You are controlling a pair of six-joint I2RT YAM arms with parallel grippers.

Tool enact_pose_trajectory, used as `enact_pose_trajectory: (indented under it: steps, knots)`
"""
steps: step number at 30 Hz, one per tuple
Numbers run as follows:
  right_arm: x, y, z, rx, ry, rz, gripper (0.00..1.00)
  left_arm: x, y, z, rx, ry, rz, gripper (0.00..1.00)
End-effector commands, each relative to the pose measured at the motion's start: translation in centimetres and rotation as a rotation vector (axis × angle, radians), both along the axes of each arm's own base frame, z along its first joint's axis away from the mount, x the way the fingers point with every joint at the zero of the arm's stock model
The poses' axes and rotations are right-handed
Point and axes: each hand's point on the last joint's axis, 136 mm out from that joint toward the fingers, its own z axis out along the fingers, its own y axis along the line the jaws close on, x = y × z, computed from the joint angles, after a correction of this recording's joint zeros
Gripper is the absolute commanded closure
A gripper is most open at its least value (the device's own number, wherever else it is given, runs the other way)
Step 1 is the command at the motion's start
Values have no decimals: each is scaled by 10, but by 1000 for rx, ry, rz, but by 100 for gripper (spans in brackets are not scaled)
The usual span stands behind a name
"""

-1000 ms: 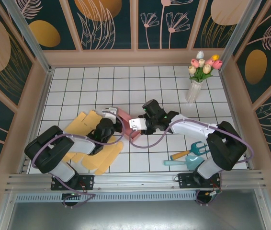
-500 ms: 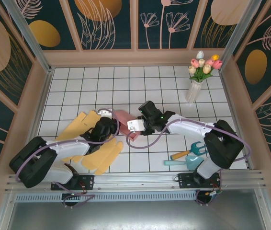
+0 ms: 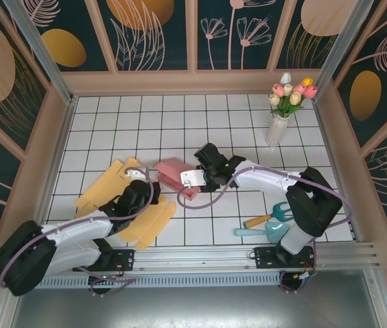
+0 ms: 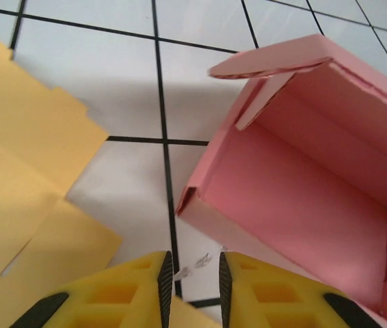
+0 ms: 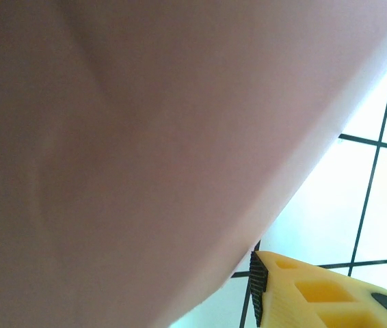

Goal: Fold the paper box

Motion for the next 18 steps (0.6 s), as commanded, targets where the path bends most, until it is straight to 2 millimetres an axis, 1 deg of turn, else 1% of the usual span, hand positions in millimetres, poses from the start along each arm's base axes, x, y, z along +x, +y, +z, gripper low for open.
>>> enact_pose_trajectory:
  steps: [1, 3, 6, 9, 11, 14, 16, 18]
  knots:
    - [-3, -8, -5, -71, 7, -7, 54, -8, 13, 11, -55, -21, 54, 74]
    - [-3, -12, -8, -97, 3, -9, 54, -9, 26, 28, -74, -69, 106, 73]
    - [-4, -15, -11, -130, -3, -2, 54, -7, 36, 54, -115, -139, 155, 66]
    - [-5, -13, -12, -144, -12, 11, 54, -3, 34, 77, -139, -179, 160, 60]
    - [-7, -10, -12, -150, -20, 29, 54, 3, 30, 88, -137, -196, 159, 56]
    - [-8, -6, -18, -181, -38, 46, 53, 15, 16, 92, -102, -185, 136, 54]
    - [-10, -4, -23, -208, -50, 56, 53, 24, 4, 86, -63, -163, 109, 53]
    - [-11, -4, -26, -226, -54, 61, 53, 33, -4, 75, -3, -130, 100, 53]
